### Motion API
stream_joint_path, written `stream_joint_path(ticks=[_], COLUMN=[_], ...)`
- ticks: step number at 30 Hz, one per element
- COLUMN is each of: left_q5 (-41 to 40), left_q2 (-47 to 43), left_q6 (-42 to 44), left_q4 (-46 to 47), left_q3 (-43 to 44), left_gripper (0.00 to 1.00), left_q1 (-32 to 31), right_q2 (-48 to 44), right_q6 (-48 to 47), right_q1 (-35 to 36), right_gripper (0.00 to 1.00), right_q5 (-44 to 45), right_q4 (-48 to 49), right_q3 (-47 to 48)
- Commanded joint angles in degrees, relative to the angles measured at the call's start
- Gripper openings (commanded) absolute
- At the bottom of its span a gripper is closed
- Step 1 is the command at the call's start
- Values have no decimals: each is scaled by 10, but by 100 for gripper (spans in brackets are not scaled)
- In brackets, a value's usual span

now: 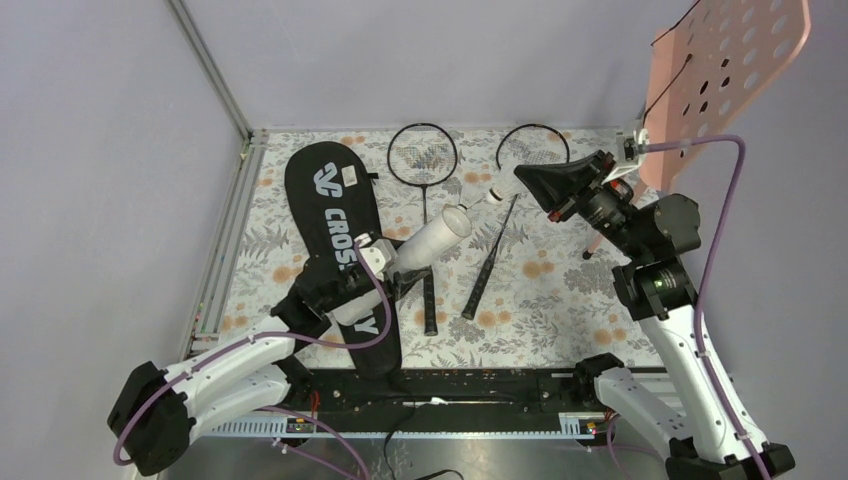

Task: Pack up the badminton gear

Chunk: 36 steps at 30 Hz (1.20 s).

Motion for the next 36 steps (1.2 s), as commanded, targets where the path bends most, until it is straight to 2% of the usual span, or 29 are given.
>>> stream_joint_path(ticks=[1, 12, 20, 29, 36], left_q5=[22, 28, 29, 107, 105], left_q2=[11, 15, 13, 2, -3], left_q6=[-23, -41, -55, 1, 10], left_q4=[60, 82, 125, 88, 84], left_q3=[41, 48, 32, 31, 31], left_gripper=[62, 62, 62, 62, 62], left_q1=[-2, -2, -2, -2, -2], right_q2=[25, 62, 55, 98, 133], right_q6=[32, -2, 43, 29, -34], right_q1=[39, 128, 160, 187, 221], right_gripper=[0, 0, 0, 0, 0], right_q5=[-19, 17, 31, 44, 59], right_q4=[55, 33, 17, -121, -265], right_q3=[-17, -22, -62, -2, 67])
